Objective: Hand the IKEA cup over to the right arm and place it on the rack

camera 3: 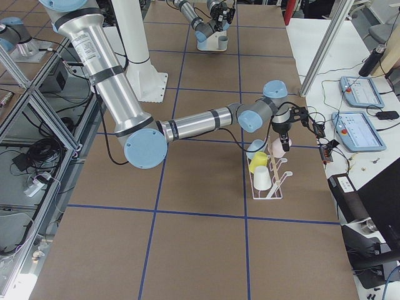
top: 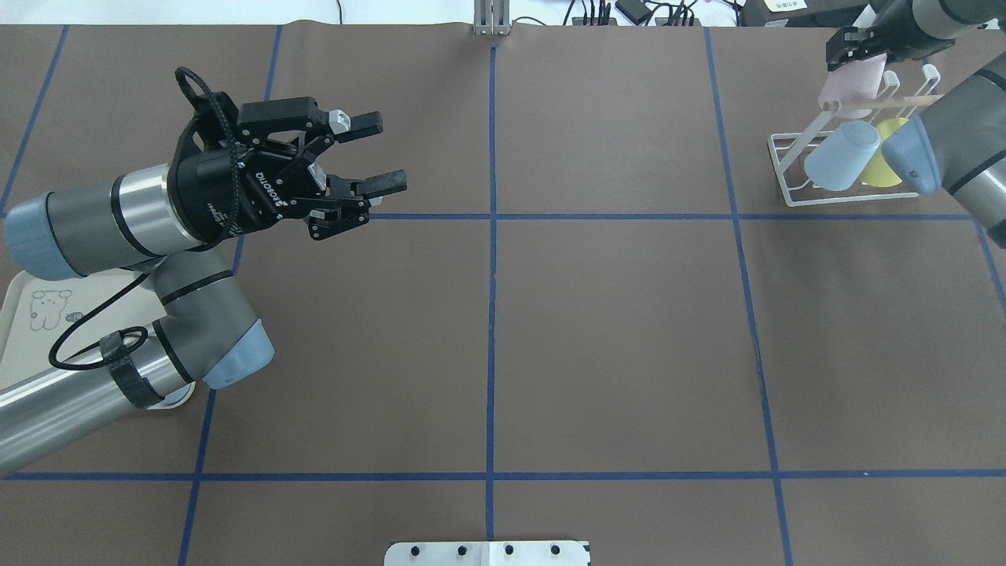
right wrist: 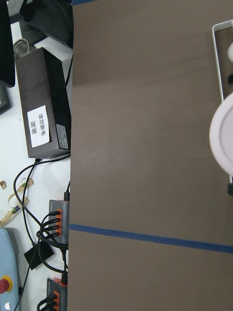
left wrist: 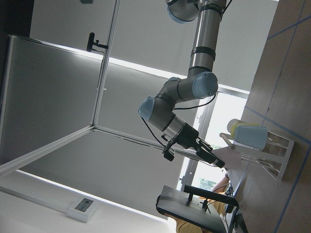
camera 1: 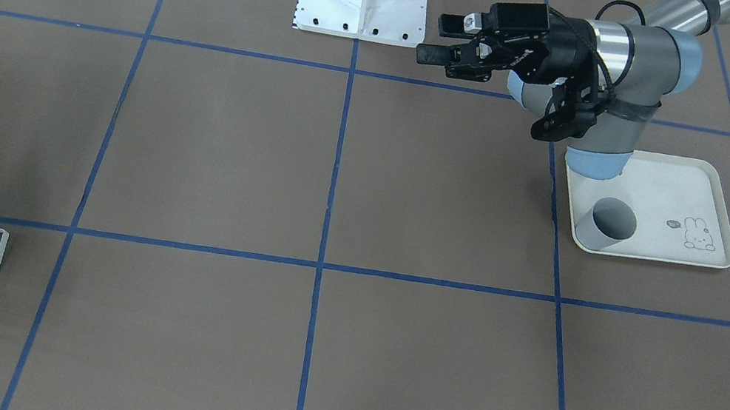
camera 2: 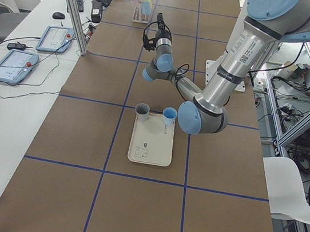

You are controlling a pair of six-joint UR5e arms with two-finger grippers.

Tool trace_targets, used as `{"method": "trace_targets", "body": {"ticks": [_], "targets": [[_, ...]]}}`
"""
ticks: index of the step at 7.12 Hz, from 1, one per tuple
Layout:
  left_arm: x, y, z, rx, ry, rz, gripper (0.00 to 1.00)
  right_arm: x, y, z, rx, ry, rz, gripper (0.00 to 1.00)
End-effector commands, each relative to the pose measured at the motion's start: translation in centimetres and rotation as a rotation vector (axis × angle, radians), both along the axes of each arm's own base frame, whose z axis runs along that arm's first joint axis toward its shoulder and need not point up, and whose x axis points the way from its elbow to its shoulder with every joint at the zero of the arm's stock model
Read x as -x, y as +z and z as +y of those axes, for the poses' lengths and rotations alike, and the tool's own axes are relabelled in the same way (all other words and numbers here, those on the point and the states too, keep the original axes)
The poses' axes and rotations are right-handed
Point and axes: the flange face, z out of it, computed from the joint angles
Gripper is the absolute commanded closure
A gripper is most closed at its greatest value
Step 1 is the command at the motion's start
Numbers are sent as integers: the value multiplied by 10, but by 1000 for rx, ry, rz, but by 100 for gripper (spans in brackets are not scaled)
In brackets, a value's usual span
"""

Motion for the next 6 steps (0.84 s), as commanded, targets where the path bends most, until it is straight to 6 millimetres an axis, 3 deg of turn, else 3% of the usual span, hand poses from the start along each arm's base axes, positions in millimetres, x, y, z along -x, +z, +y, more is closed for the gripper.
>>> {"method": "trace_targets", "body": {"ticks": [1,2,3,5,6], "targets": [[1,-1,0,-1,0,1,29,-2,12,8,-20,5,3,1],[1,-1,0,-1,0,1,29,-2,19,12,-50,6,-4,0],[0,-1,0,-2,0,2,29,-2,13,14,-66,11,-6,0],[0,-2,0,-1,-1,3,29,-4,-49,27,-87,86,-113,0],[0,-3,-3,8,-5,-11,29,14,-93,46,-49,142,-211,0]]}}
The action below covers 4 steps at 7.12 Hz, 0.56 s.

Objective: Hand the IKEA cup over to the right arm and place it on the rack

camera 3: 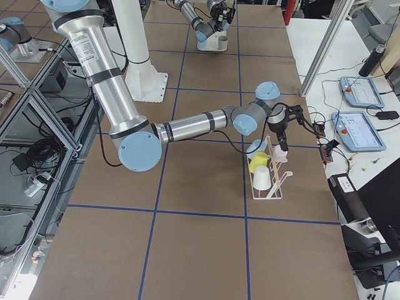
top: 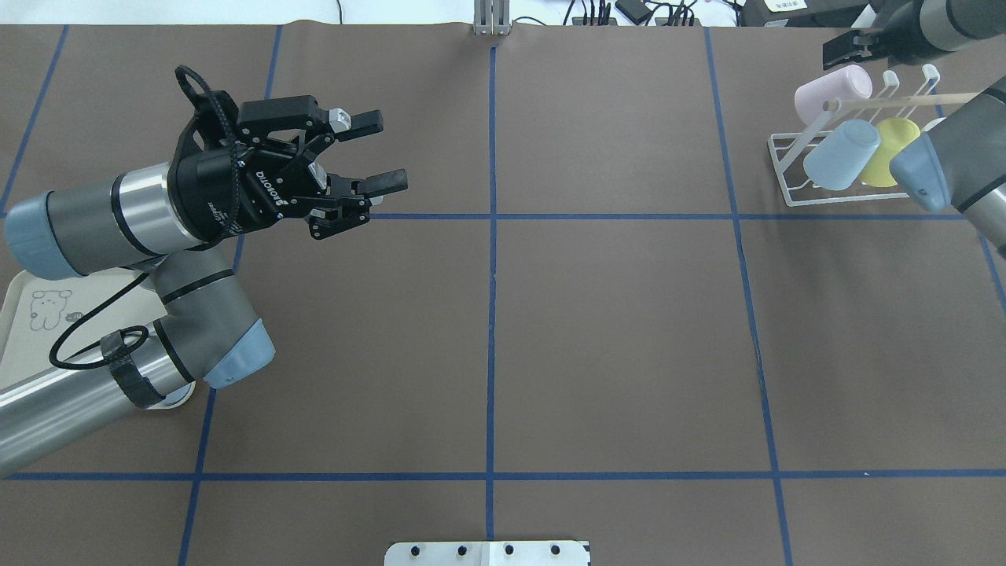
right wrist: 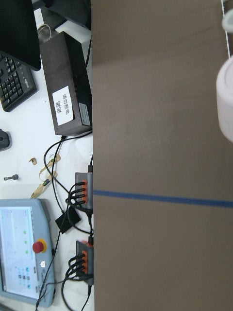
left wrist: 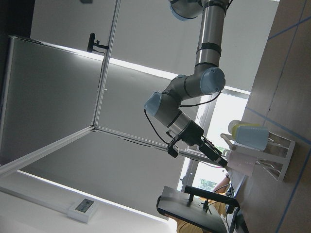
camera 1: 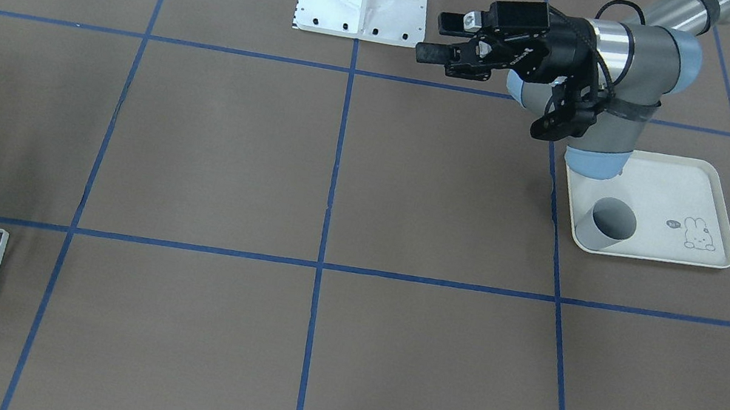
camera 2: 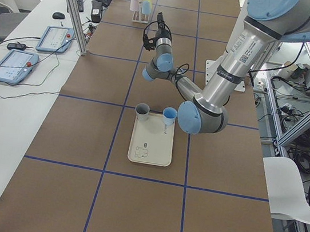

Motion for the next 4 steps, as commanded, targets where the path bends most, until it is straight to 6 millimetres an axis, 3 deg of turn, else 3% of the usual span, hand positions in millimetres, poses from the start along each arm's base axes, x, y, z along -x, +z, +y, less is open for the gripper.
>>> {"method": "trace_targets", "body": {"ticks": [1,2,3,4], "targets": [[5,-1,-9,18,-19,-27,29,39,-102,49,81,73,-176,0],[9,4,-20,7,-75,-73,29,62,-153,74,116,74,-230,0],[-2,8,-30,-35,-185,-210,29,93,-192,86,171,102,-319,0],[-2,6,-42,-103,-250,-351,29,134,-217,100,169,151,-350,0]]}}
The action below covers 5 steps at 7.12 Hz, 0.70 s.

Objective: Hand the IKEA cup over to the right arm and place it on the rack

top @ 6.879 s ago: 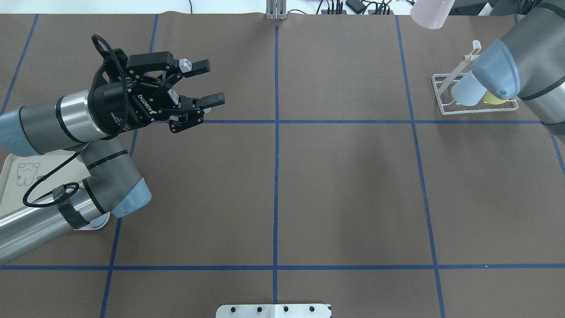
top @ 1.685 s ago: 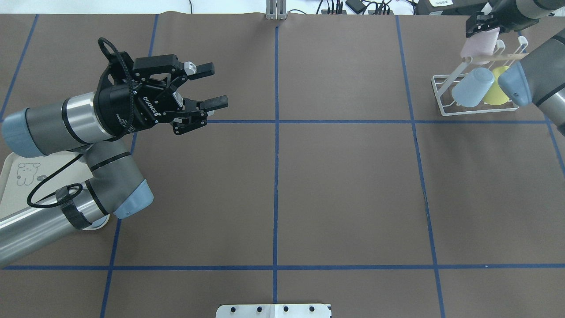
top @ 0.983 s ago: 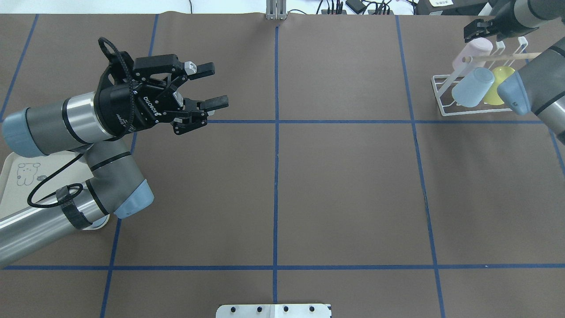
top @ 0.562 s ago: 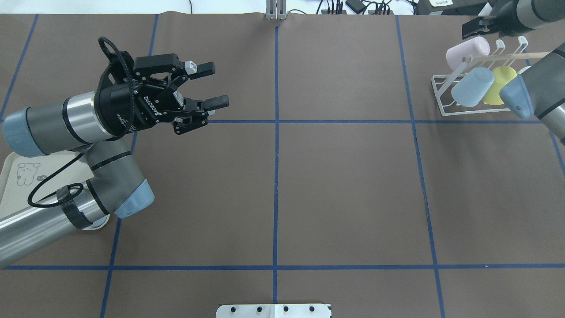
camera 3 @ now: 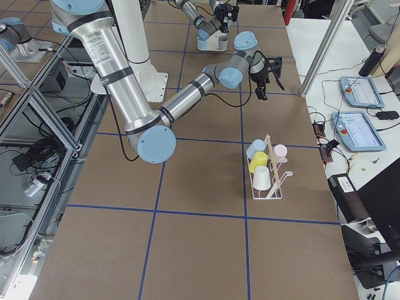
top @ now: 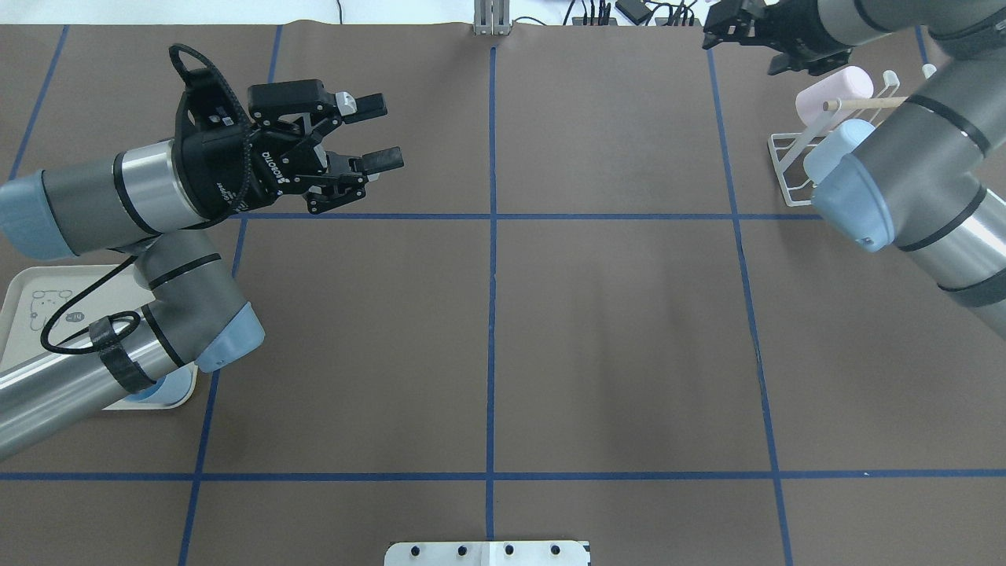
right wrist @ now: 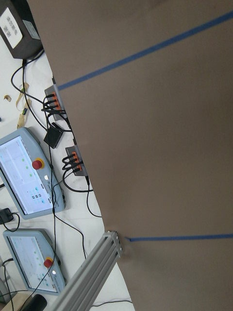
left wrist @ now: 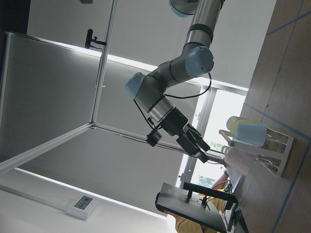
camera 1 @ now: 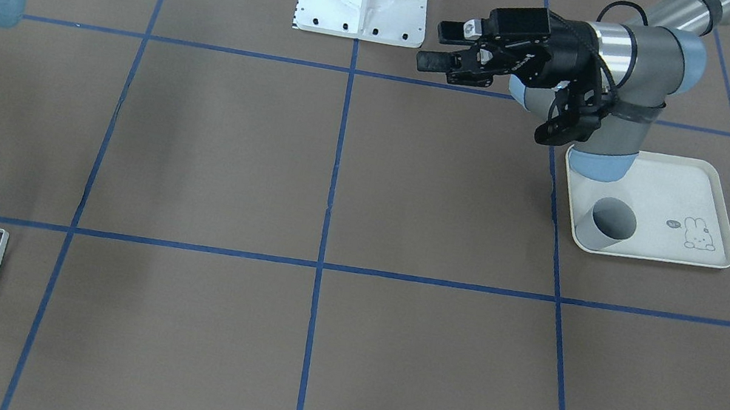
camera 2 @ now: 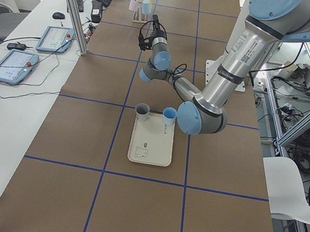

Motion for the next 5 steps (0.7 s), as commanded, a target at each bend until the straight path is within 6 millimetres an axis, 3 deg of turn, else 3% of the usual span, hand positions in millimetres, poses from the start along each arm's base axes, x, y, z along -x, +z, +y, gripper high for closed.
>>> {"method": "trace_targets", "body": {"ticks": [1,2,3,5], "targets": [[38,15,-46,-99,-100,-300,29,71,-48,33,5,42,-53,0],[81,33,-75,-143,-127,-459,29,82,-51,40,2,22,-56,0],[106,75,-81,-204,-190,-597,30,93,-51,46,2,5,-56,0],[161,153,-78,-284,-327,-780,32,97,-49,46,1,0,-55,0]]}}
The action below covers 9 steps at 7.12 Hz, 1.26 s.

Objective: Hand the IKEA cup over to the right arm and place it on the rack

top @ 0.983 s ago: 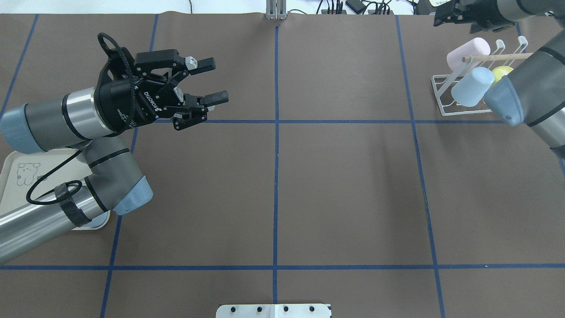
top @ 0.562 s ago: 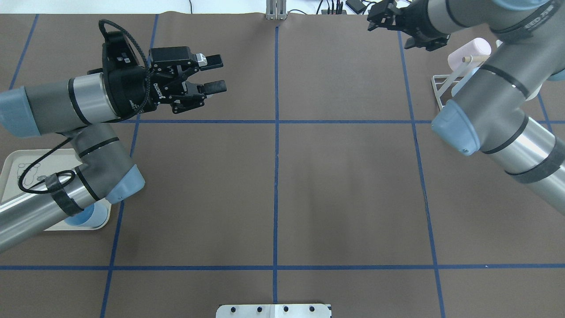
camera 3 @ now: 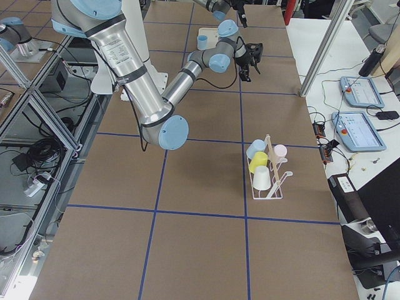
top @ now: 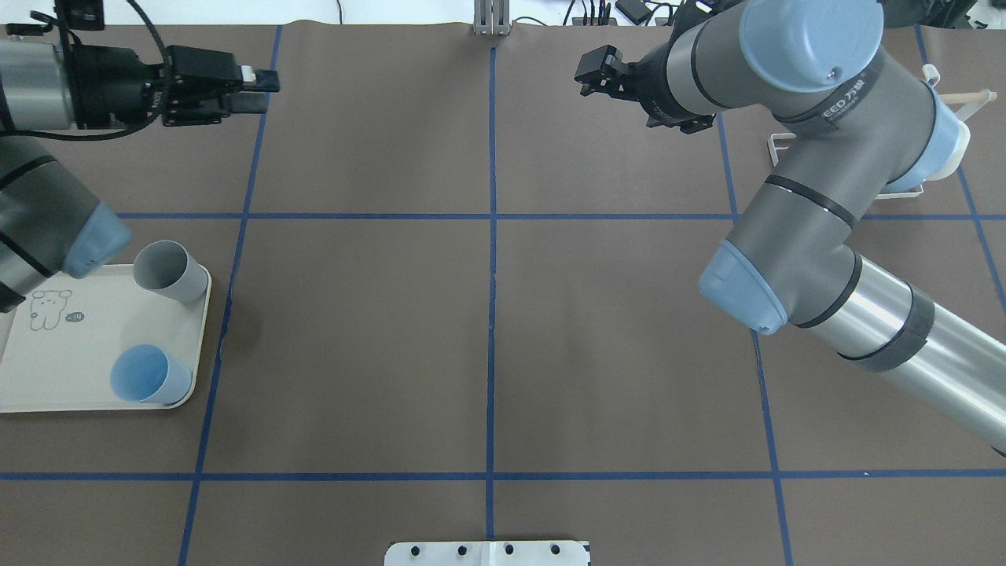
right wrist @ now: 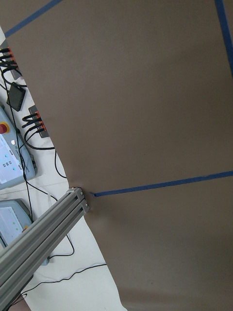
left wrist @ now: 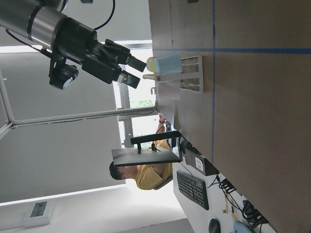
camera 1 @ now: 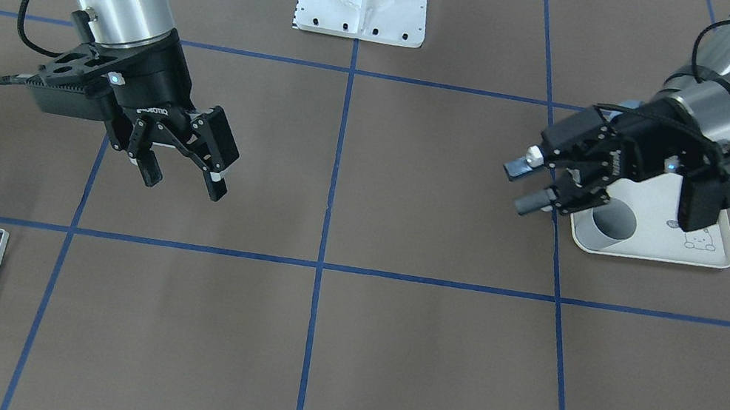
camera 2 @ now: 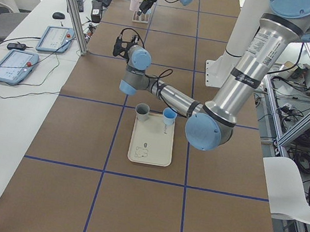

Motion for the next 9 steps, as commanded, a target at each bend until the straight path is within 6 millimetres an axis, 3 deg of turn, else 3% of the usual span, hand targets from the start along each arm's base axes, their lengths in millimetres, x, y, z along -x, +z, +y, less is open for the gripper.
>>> {"method": "trace_targets", "body": {"ticks": [1,3,4,5,7,8,9], "targets": [[54,82,3,-96,-113,-244,35,6,2,2,2,-9,2,0],[84,125,-21,-150,-180,-553,35,11,3,4,4,-15,2,0],[82,139,-29,-94,-192,-641,36,15,4,7,4,-20,4,0],[74,135,-35,-20,-173,-698,36,16,4,7,2,-19,6,0],[38,98,-20,140,-39,-813,35,20,5,8,-1,-12,14,0],[23,91,-9,170,12,-832,35,22,5,9,-3,-14,15,0],[-13,100,6,188,96,-862,35,22,5,9,-2,-13,14,0]]}}
